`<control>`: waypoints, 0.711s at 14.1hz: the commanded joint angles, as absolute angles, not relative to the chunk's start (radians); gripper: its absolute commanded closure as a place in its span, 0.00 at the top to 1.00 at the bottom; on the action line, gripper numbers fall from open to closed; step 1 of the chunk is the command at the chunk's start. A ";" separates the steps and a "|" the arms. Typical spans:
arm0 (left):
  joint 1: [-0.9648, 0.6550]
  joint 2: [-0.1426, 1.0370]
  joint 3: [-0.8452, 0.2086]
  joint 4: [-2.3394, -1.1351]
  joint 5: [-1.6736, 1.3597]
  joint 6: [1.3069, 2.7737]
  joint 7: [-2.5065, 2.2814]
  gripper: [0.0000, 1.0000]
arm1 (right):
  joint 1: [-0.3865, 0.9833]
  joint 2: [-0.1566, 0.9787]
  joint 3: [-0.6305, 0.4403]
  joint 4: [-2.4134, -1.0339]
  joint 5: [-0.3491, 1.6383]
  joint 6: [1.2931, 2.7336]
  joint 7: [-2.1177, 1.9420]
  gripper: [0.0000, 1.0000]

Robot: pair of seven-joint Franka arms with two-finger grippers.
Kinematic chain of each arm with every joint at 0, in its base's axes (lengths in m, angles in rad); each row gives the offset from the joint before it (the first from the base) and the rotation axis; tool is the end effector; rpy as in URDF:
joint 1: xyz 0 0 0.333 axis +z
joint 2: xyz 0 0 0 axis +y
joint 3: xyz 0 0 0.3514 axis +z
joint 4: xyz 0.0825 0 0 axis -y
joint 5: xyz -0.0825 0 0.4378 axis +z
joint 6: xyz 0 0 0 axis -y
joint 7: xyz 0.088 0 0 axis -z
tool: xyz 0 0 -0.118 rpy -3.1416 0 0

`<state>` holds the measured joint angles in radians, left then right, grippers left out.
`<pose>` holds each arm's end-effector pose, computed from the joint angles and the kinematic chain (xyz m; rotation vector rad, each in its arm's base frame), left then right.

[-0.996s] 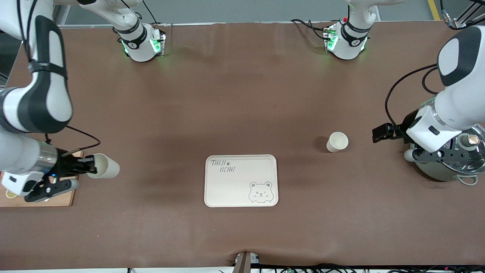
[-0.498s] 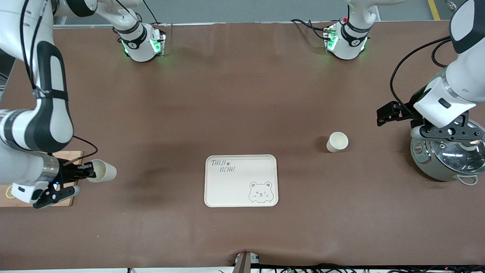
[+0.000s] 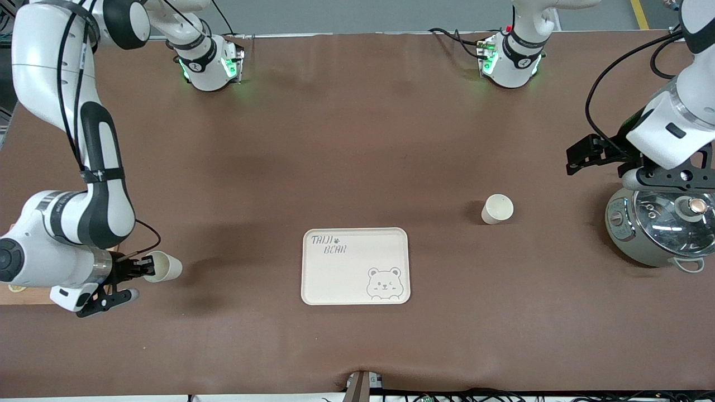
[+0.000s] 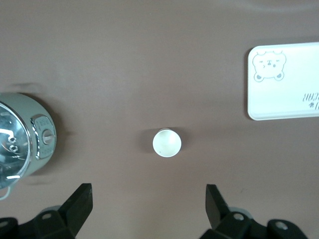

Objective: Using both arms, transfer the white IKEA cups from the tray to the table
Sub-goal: 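Lower the cup onto the table near the cutting board and open the right gripper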

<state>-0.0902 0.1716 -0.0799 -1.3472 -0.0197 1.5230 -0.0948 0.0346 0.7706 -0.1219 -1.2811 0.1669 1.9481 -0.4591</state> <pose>0.6534 -0.1095 0.6530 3.1058 -0.1167 0.0005 0.8056 -0.0348 0.2749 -3.0078 -0.5049 0.1166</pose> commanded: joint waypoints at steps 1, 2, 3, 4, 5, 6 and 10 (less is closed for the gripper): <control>-0.092 0.124 -0.035 -1.361 -0.044 1.488 -0.054 1.00 | 0.020 0.779 -0.106 -1.307 0.169 1.989 -0.469 0.00; -0.092 0.105 -0.016 -1.359 -0.048 1.468 -0.049 1.00 | 0.020 0.779 -0.104 -1.325 0.170 2.011 -0.469 0.00; -0.089 0.097 -0.009 -1.359 -0.060 1.463 -0.046 1.00 | 0.020 0.782 -0.104 -1.338 0.172 2.037 -0.469 0.00; -0.068 0.097 -0.014 -1.359 -0.066 1.463 -0.049 1.00 | 0.020 0.782 -0.104 -1.362 0.173 2.063 -0.468 0.00; -0.066 0.098 -0.015 -1.358 -0.064 1.465 -0.051 1.00 | 0.021 0.782 -0.104 -1.374 0.175 2.084 -0.468 0.00; -0.064 0.097 -0.015 -1.358 -0.063 1.465 -0.051 1.00 | 0.021 0.782 -0.104 -1.379 0.175 2.091 -0.468 0.00; -0.061 0.092 -0.009 -1.368 -0.055 1.434 -0.049 1.00 | 0.020 0.792 -0.103 -1.384 0.176 2.117 -0.468 0.00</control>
<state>-0.0628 0.1071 -0.0190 -1.3515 -0.0393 1.4608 -0.0627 0.0345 0.7951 -0.1191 -1.3730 0.1683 2.0971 -0.4591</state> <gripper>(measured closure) 0.000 0.974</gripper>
